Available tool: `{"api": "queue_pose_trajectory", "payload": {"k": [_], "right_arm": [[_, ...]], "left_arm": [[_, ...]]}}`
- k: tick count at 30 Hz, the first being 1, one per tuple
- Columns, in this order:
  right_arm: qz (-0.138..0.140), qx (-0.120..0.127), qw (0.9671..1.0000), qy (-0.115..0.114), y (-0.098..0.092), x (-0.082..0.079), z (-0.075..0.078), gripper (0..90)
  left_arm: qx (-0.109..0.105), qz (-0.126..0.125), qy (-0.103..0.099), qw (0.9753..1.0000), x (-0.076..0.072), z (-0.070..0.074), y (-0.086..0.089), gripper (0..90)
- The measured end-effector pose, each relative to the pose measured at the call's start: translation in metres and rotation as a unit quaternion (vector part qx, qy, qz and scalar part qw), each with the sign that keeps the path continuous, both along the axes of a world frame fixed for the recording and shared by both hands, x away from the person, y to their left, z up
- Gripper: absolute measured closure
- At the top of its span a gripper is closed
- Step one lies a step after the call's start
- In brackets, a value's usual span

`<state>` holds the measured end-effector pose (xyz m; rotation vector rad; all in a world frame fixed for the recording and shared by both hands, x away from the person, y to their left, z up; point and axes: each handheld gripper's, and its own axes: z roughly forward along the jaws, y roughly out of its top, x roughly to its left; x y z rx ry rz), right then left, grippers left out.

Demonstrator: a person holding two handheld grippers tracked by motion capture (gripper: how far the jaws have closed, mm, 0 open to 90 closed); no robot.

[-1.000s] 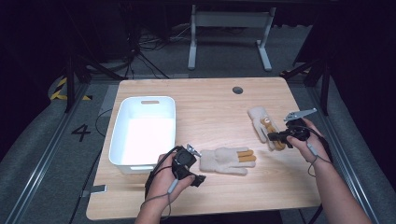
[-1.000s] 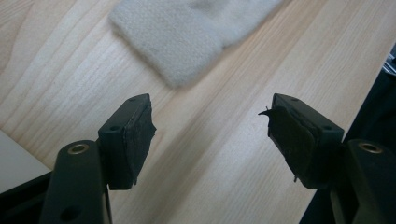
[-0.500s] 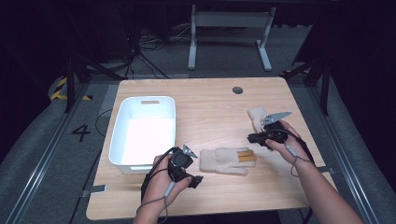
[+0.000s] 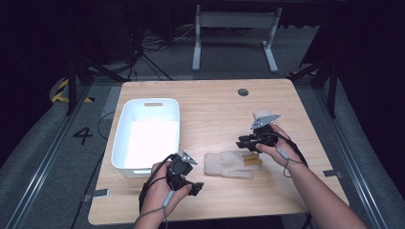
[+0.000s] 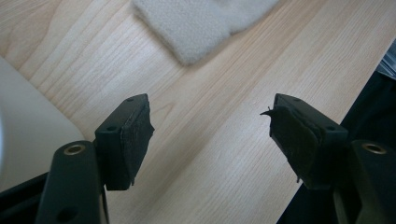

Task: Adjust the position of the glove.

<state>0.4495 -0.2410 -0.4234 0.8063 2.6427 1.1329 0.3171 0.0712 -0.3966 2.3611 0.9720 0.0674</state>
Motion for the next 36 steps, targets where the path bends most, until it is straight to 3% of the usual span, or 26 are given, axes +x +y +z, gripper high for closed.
{"api": "queue_pose_trajectory", "payload": {"k": [9,15,20,28,33,36], "right_arm": [[0.003,0.007,0.9999,0.011,0.005,0.0,-0.002,64.4],[0.016,-0.016,0.9997,-0.01,0.02,-0.004,-0.007,64.4],[0.039,-0.037,0.9984,-0.017,0.035,-0.009,-0.014,65.2],[0.083,-0.043,0.9956,0.005,0.047,-0.026,-0.012,64.3],[0.074,-0.033,0.9967,-0.013,0.044,-0.026,-0.007,63.1],[0.037,-0.006,0.9991,-0.021,0.029,-0.019,0.003,62.8]], "left_arm": [[-0.002,0.003,-0.003,1.0,-0.002,0.0,0.001,30.0],[-0.002,0.003,-0.003,1.0,-0.002,-0.002,0.0,30.0],[-0.004,0.005,0.0,1.0,-0.002,-0.004,0.002,30.0],[-0.005,0.006,0.0,1.0,-0.003,-0.005,0.003,30.0],[-0.008,0.005,-0.003,1.0,-0.003,-0.004,0.002,30.0],[-0.007,0.005,-0.001,1.0,-0.003,-0.004,0.004,30.0]]}}
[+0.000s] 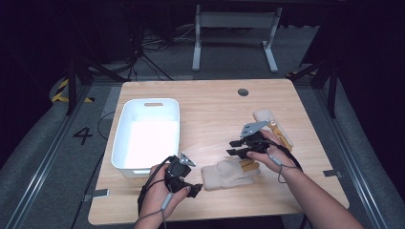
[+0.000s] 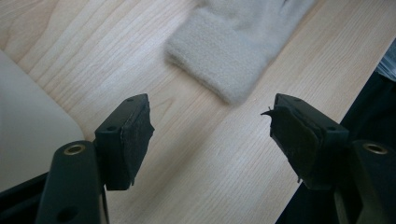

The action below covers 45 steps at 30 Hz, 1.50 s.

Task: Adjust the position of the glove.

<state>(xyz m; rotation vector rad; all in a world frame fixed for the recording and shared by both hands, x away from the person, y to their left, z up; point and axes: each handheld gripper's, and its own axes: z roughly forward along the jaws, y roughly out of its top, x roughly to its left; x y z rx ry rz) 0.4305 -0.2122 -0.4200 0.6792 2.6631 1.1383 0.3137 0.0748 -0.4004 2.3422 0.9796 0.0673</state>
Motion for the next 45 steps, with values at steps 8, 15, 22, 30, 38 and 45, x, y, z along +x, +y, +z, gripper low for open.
{"api": "queue_pose_trajectory", "payload": {"k": [8,15,22,30,38,45], "right_arm": [[-0.073,0.036,0.9967,0.003,-0.038,0.017,0.011,60.9],[-0.117,0.034,0.9925,0.001,-0.062,0.025,0.013,58.9],[-0.162,0.032,0.9862,-0.006,-0.086,0.032,0.014,56.4],[-0.213,0.032,0.9765,-0.011,-0.121,0.042,0.013,55.1],[-0.244,0.022,0.9696,-0.001,-0.138,0.048,0.007,54.9],[-0.254,0.013,0.9671,0.007,-0.144,0.052,0.0,53.2]], "left_arm": [[-0.003,0.001,0.0,1.0,0.0,0.001,0.001,30.0],[-0.002,0.0,0.001,1.0,0.0,0.002,0.002,30.1],[-0.003,0.0,0.0,1.0,0.0,0.003,0.004,30.1],[-0.004,0.003,0.001,1.0,0.0,0.001,0.005,30.3],[-0.003,0.003,0.005,1.0,0.001,0.0,0.004,30.3],[-0.007,0.007,0.003,0.9999,0.001,-0.002,0.004,30.3]]}}
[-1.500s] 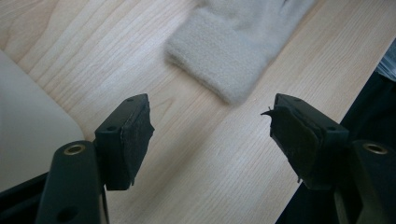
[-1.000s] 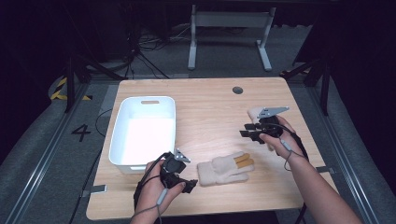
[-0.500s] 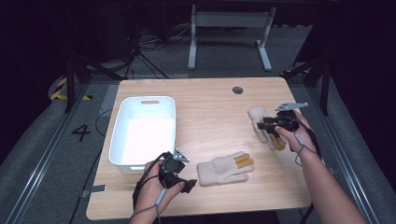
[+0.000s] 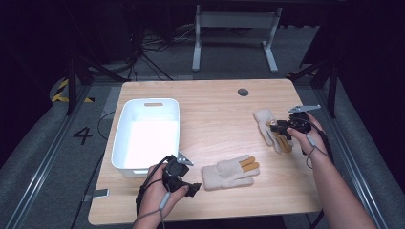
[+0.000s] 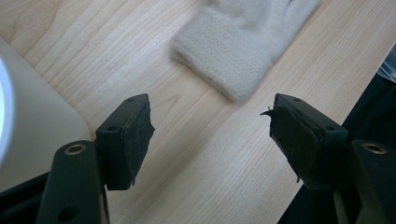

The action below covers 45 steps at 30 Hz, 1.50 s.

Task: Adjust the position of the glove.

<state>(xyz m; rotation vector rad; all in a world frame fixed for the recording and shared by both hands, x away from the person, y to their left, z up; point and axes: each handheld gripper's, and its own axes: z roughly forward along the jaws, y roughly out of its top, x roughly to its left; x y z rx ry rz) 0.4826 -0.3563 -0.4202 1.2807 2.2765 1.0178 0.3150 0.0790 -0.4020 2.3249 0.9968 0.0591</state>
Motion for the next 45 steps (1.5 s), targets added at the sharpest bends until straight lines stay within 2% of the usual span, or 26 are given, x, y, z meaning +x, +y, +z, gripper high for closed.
{"api": "queue_pose_trajectory", "payload": {"k": [3,7,10,16,18,20,21,22,23,25,26,32,37,42,43,45], "right_arm": [[-0.006,-0.021,0.9997,0.013,0.001,0.002,-0.007,51.7],[-0.014,-0.04,0.9989,0.018,0.003,0.004,-0.013,49.5],[-0.019,-0.042,0.9987,0.024,0.006,0.004,-0.016,47.6],[-0.029,-0.063,0.9969,0.038,0.009,0.007,-0.024,45.0],[-0.03,-0.067,0.9967,0.034,0.009,0.007,-0.025,46.3],[-0.034,-0.071,0.9963,0.035,0.011,0.006,-0.025,53.2],[-0.034,-0.071,0.9963,0.035,0.011,0.006,-0.025,53.2],[-0.035,-0.07,0.9963,0.036,0.011,0.006,-0.024,58.5],[-0.032,-0.071,0.9962,0.039,0.01,0.005,-0.023,65.9],[-0.021,-0.076,0.9955,0.052,0.009,0.004,-0.02,73.7],[-0.016,-0.081,0.9953,0.052,0.009,0.004,-0.019,74.7],[-0.007,-0.08,0.9959,0.041,0.009,0.001,-0.012,77.1],[0.016,-0.085,0.9956,0.034,0.011,-0.004,-0.001,78.1],[0.038,-0.081,0.9959,0.018,0.015,-0.013,0.019,78.6],[0.038,-0.081,0.9959,0.018,0.015,-0.013,0.019,78.6],[0.056,-0.08,0.9951,0.011,0.017,-0.019,0.028,78.6]], "left_arm": [[0.002,-0.004,0.003,1.0,0.0,-0.001,0.0,30.3],[0.002,-0.003,0.002,1.0,0.0,-0.001,0.0,30.3],[0.001,-0.001,0.0,1.0,0.0,-0.001,0.001,30.3],[0.001,0.001,0.002,1.0,-0.001,-0.002,0.002,30.3],[0.0,0.002,0.002,1.0,-0.001,-0.002,0.003,30.3],[0.001,0.005,0.001,1.0,-0.001,-0.002,0.004,30.3],[0.001,0.005,0.001,1.0,-0.001,-0.002,0.004,30.3],[0.001,0.005,0.002,1.0,-0.001,-0.002,0.004,30.3],[0.0,0.005,0.002,1.0,-0.001,-0.002,0.004,30.3],[0.0,0.004,0.002,1.0,-0.001,-0.002,0.003,30.4],[-0.001,0.003,0.004,1.0,-0.001,-0.002,0.003,30.4],[0.001,0.003,0.004,1.0,-0.001,-0.002,0.003,30.4],[0.0,0.001,0.004,1.0,0.0,-0.002,0.003,30.5],[0.0,0.0,0.005,1.0,0.0,-0.001,0.002,30.5],[0.0,0.0,0.005,1.0,0.0,-0.001,0.002,30.5],[0.0,-0.001,0.005,1.0,0.0,-0.001,0.002,30.5]]}}
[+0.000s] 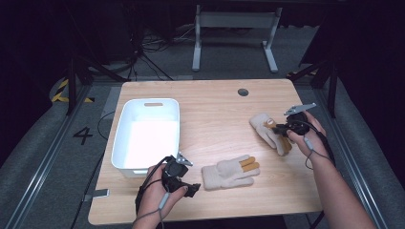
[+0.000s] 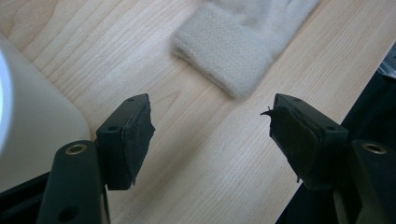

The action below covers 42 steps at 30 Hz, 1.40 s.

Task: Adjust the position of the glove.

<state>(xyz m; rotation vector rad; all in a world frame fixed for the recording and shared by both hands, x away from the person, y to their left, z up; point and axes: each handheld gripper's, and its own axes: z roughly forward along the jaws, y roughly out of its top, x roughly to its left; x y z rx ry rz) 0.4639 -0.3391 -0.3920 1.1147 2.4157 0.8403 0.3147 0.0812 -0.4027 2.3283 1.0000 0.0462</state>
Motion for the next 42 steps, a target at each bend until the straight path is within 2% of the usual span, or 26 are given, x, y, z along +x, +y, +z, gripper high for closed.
{"api": "queue_pose_trajectory", "payload": {"k": [3,4,6,7,10,13,14,16,19,21,22,23,24,28,29,30,31,32,33,34,35,36,38,39,41,42], "right_arm": [[0.02,-0.008,0.9997,-0.008,0.004,-0.006,0.009,78.6],[0.02,-0.008,0.9997,-0.008,0.004,-0.006,0.009,78.6],[0.045,-0.003,0.9989,-0.012,0.007,-0.012,0.019,78.6],[0.045,-0.003,0.9989,-0.012,0.007,-0.012,0.019,78.6],[0.073,-0.008,0.9971,-0.019,0.012,-0.019,0.03,78.6],[0.095,-0.009,0.9953,-0.016,0.015,-0.024,0.036,78.6],[0.095,-0.009,0.9953,-0.016,0.015,-0.024,0.036,78.6],[0.123,-0.004,0.9924,-0.006,0.019,-0.028,0.04,78.5],[0.141,0.001,0.99,0.002,0.022,-0.031,0.041,78.5],[0.159,0.001,0.9872,0.003,0.024,-0.032,0.043,78.5],[0.159,0.001,0.9872,0.003,0.024,-0.032,0.043,78.5],[0.17,0.005,0.9854,0.003,0.025,-0.033,0.043,78.5],[0.192,0.006,0.9813,0.004,0.027,-0.036,0.045,78.5],[0.237,-0.003,0.9716,-0.001,0.033,-0.039,0.047,78.5],[0.237,-0.003,0.9716,-0.001,0.033,-0.039,0.047,78.5],[0.25,-0.003,0.9682,-0.001,0.036,-0.04,0.048,78.5],[0.25,-0.003,0.9682,-0.001,0.036,-0.04,0.048,78.5],[0.261,0.003,0.9654,-0.002,0.038,-0.04,0.049,78.5],[0.261,0.003,0.9654,-0.002,0.038,-0.04,0.049,78.5],[0.269,0.007,0.9631,-0.003,0.041,-0.04,0.05,78.5],[0.269,0.007,0.9631,-0.003,0.041,-0.04,0.05,78.5],[0.279,0.012,0.9601,-0.002,0.043,-0.041,0.051,78.5],[0.29,0.019,0.9568,-0.004,0.047,-0.042,0.053,78.5],[0.29,0.019,0.9568,-0.004,0.047,-0.042,0.053,78.5],[0.309,0.031,0.9505,-0.005,0.053,-0.045,0.056,78.5],[0.315,0.033,0.9484,-0.006,0.055,-0.045,0.056,78.5]], "left_arm": [[0.001,0.0,-0.002,1.0,0.0,0.0,0.0,30.5],[0.001,0.0,-0.002,1.0,0.0,0.0,0.0,30.5],[0.001,-0.001,-0.001,1.0,0.0,0.001,0.001,30.5],[0.001,-0.001,-0.001,1.0,0.0,0.001,0.001,30.5],[0.001,-0.002,-0.002,1.0,0.0,0.001,0.001,30.5],[0.001,-0.001,-0.003,1.0,-0.001,0.001,0.0,30.5],[0.003,-0.002,-0.004,1.0,-0.001,0.001,0.0,30.5],[0.001,-0.002,-0.003,1.0,-0.001,0.001,0.0,30.5],[0.0,-0.005,-0.002,1.0,0.0,0.001,-0.001,30.5],[-0.001,-0.008,-0.001,1.0,0.0,0.001,-0.002,30.5],[-0.001,-0.008,-0.001,1.0,0.0,0.001,-0.002,30.5],[-0.002,-0.008,-0.001,1.0,0.0,0.001,-0.002,30.5],[-0.004,-0.008,0.0,1.0,-0.001,0.001,-0.003,30.5],[-0.006,-0.014,0.002,0.9999,-0.001,0.001,-0.003,30.5],[-0.006,-0.014,0.002,0.9999,-0.001,0.001,-0.003,31.2],[-0.004,-0.019,0.003,0.9998,-0.002,0.0,-0.003,32.5],[-0.004,-0.019,0.003,0.9998,-0.002,0.0,-0.003,32.7],[-0.004,-0.024,0.005,0.9997,-0.003,0.0,-0.003,32.8],[-0.004,-0.024,0.005,0.9997,-0.003,0.0,-0.003,32.8],[-0.006,-0.025,0.006,0.9997,-0.004,0.0,-0.003,32.7],[-0.006,-0.025,0.006,0.9997,-0.004,0.0,-0.003,32.6],[-0.007,-0.024,0.006,0.9997,-0.005,0.0,-0.001,32.5],[-0.006,-0.021,0.006,0.9997,-0.006,0.0,0.0,32.4],[-0.006,-0.021,0.006,0.9997,-0.006,0.0,0.0,32.4],[-0.005,-0.017,0.006,0.9998,-0.007,0.0,0.002,32.3],[-0.005,-0.016,0.008,0.9998,-0.008,0.0,0.003,32.3]]}}
